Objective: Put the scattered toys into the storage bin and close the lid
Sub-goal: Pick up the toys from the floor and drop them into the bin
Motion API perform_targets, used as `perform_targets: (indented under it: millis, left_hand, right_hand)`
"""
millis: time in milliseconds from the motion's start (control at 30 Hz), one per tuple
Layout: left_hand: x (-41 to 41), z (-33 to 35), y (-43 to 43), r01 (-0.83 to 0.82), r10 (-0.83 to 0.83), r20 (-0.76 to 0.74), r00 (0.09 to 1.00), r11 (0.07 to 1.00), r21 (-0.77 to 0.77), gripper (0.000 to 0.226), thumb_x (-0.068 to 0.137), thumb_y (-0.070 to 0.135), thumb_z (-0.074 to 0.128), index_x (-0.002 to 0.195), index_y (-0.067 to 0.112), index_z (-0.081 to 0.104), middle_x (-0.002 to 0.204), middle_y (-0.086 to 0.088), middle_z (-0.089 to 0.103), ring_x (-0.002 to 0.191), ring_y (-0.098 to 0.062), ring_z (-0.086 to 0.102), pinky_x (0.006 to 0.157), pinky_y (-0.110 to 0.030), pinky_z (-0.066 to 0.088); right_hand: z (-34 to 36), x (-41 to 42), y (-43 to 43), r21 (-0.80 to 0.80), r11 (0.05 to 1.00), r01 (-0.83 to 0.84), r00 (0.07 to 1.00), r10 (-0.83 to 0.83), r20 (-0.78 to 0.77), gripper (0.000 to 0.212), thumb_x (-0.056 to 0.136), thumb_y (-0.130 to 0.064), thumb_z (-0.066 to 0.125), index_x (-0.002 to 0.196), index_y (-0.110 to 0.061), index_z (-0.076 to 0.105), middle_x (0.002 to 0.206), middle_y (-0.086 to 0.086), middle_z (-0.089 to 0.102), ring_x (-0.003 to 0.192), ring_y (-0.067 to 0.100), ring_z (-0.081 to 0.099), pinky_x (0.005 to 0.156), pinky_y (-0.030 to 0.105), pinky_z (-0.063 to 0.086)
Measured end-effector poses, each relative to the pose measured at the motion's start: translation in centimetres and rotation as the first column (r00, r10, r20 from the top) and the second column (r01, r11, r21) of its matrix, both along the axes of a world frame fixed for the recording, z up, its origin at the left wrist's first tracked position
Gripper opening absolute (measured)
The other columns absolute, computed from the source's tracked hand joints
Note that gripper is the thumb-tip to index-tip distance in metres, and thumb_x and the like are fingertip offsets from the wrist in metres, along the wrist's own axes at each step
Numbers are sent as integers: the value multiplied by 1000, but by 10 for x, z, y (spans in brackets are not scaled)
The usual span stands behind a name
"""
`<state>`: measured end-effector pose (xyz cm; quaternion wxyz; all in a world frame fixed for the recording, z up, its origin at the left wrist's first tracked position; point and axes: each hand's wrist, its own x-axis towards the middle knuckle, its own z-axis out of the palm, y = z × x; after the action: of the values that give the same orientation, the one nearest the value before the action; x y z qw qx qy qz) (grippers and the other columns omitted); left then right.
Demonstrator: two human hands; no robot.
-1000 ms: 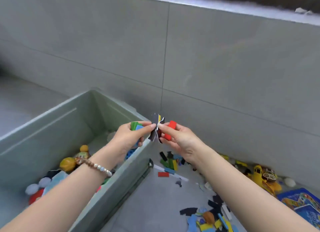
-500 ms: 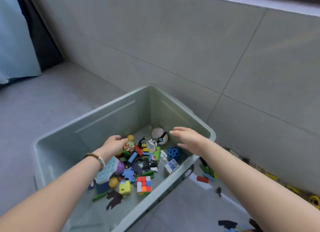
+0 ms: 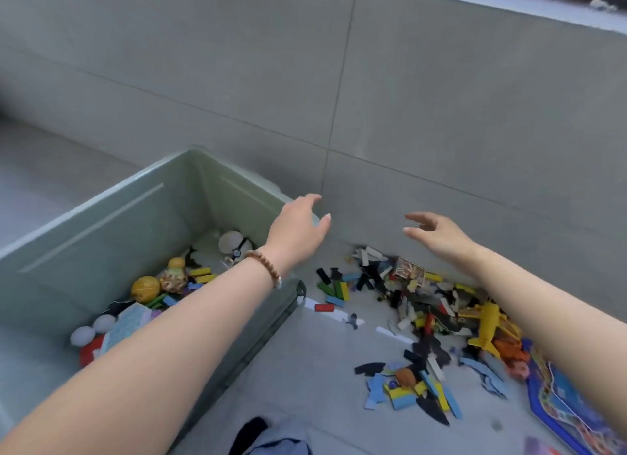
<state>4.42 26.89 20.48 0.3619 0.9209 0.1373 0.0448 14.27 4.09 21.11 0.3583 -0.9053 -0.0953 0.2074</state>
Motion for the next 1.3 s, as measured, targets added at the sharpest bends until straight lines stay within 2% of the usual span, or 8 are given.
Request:
perform_targets:
  millis: [200, 300, 367, 533, 667, 767, 1033, 1300]
  left_hand:
    - [21, -74, -92, 204, -183, -217, 959, 976, 80, 48, 95, 34, 49, 138, 14, 42, 139, -7, 47, 130, -25, 39, 104, -39, 38]
    - [15, -126, -125, 313, -278, -421, 864, 950, 15, 53, 94, 37, 51, 140, 13, 39, 143, -8, 43, 130, -25, 41, 104, -34, 36]
    - [11, -158, -145, 344, -319, -519, 793, 938, -50, 58, 93, 38, 54, 141, 11, 38, 146, -8, 41, 131, -24, 41, 106, -32, 34]
    - [-6, -225, -195, 360, -381, -613, 692, 918, -164, 64, 87, 44, 60, 140, 16, 38, 145, -7, 40, 129, -23, 43, 106, -32, 37]
    - [-14, -260, -214, 426, -417, -631, 654, 893, -148, 76, 77, 49, 70, 140, 23, 37, 140, -5, 42, 125, -22, 45, 99, -33, 41]
    - [-15, -279, -219, 491, -428, -636, 642, 867, -89, 83, 70, 48, 76, 139, 26, 36, 135, -2, 43, 120, -22, 47, 95, -35, 46]
    - [-7, -302, -226, 432, -391, -518, 760, 901, -46, 66, 69, 50, 76, 126, 29, 47, 117, 3, 49, 109, -16, 51, 86, -33, 48]
    - [-2, -309, -224, 308, -361, -445, 819, 932, -190, 36, 77, 34, 75, 105, 21, 57, 105, 1, 53, 95, -16, 54, 84, -30, 47]
  right_hand:
    - [-83, -20, -110, -105, 990, 97, 982, -113, -155, 45, 89, -25, 63, 131, -14, 52, 138, 6, 50, 128, 23, 46, 100, 28, 35]
    - [-136, -38, -149, -106, 985, 136, 952, -160, -260, 49, 84, -28, 69, 129, -14, 53, 141, 5, 48, 126, 24, 47, 102, 32, 39]
    - [-169, -53, -168, -122, 979, 161, 923, -193, -334, 51, 83, -31, 70, 128, -14, 54, 140, 3, 47, 124, 24, 49, 95, 31, 42]
    - [-241, -87, -198, -146, 942, 302, 846, -336, -415, 54, 80, -32, 73, 126, -11, 53, 136, 6, 49, 123, 20, 47, 96, 29, 39]
    - [-275, -98, -203, -148, 915, 375, 798, -399, -452, 67, 77, -32, 76, 132, -10, 44, 138, 10, 42, 126, 22, 43, 93, 27, 37]
    - [-293, -102, -198, -122, 924, 364, 838, -381, -390, 68, 73, -28, 80, 130, -11, 47, 133, 10, 42, 123, 21, 46, 98, 26, 37]
    - [-314, -104, -183, -63, 941, 333, 912, -338, -232, 66, 69, -26, 82, 125, -15, 49, 118, 3, 44, 115, 16, 46, 96, 24, 39]
    - [-319, -103, -178, -30, 875, 482, 862, -481, -159, 29, 81, -22, 73, 107, -14, 62, 106, 0, 52, 89, 7, 49, 79, 18, 39]
